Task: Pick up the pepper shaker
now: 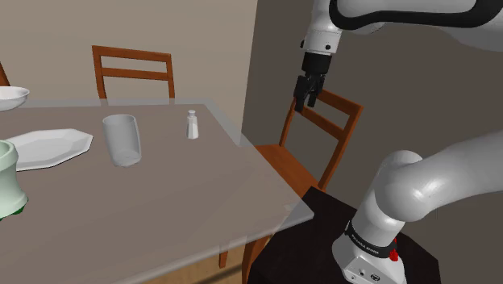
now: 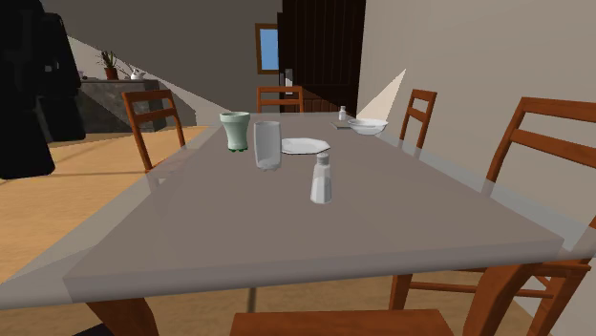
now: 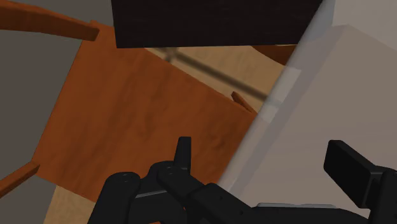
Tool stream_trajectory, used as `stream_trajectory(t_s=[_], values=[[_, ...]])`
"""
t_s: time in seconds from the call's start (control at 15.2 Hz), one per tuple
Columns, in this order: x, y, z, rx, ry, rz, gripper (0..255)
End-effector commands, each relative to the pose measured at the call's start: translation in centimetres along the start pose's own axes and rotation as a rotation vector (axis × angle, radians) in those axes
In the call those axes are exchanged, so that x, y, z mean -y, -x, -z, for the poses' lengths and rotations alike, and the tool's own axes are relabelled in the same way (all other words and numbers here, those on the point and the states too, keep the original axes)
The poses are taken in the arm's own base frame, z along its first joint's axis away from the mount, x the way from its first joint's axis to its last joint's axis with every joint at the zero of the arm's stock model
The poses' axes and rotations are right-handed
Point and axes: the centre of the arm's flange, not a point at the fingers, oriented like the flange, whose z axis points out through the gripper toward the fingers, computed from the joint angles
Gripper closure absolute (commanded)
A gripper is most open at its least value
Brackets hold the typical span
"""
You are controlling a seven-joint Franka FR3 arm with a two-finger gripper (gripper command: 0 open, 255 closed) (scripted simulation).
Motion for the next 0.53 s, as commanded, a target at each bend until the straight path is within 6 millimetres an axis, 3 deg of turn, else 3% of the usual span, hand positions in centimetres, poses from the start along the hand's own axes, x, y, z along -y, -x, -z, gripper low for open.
stream_trajectory(t_s=[0.0, 0.46], values=[[0.0, 0.0, 0.0, 0.0, 0.0, 0.0, 0], [3.3, -8.4, -1.9, -0.012, 0.026, 0.041, 0]])
